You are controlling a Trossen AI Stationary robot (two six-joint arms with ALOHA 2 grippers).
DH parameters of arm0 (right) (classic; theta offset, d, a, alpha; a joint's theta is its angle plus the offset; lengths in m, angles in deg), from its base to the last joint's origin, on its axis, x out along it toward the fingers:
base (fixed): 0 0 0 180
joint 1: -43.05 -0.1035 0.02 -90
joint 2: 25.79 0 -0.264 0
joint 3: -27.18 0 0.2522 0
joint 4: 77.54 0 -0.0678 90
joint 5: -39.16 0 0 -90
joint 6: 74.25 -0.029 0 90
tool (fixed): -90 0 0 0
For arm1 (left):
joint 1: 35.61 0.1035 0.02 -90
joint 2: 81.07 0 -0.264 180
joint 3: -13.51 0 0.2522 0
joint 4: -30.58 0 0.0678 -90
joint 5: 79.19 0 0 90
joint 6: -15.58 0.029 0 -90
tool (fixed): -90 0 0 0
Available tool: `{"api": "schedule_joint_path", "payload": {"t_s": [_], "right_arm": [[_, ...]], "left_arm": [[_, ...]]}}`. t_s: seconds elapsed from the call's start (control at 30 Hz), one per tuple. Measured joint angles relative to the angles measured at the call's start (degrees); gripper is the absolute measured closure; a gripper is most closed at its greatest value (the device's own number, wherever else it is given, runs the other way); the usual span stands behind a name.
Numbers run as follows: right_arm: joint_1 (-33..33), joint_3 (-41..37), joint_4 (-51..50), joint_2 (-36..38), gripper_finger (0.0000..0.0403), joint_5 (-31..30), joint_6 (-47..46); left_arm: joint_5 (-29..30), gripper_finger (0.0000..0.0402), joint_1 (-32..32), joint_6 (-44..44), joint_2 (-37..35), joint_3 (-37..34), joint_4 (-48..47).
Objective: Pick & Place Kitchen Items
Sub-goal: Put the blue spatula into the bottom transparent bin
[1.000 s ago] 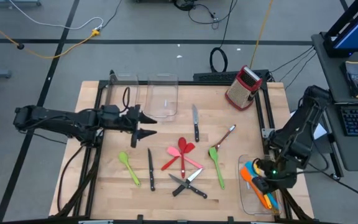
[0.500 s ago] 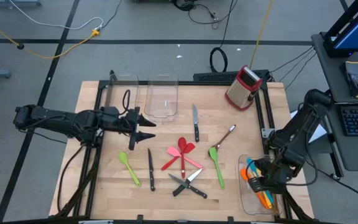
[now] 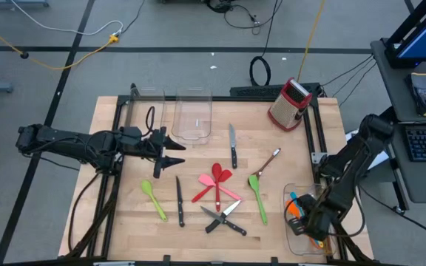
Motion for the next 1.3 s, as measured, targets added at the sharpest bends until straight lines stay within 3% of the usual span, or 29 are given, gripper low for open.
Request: {"api": "schedule_joint_path", "payload": {"t_s": [0.33,1.3], "right_arm": [[0.23,0.00,-0.02,-4.55,0.0375,4.43,0.48],[1.02,0.00,1.10,-9.05,0.0340,2.98,4.83]], "left_arm": [[0.07,0.0167,0.00,-0.42,0.00,0.04,0.09],[0.09,0.0167,0.02,-1.25,0.02,0.07,0.07]]}}
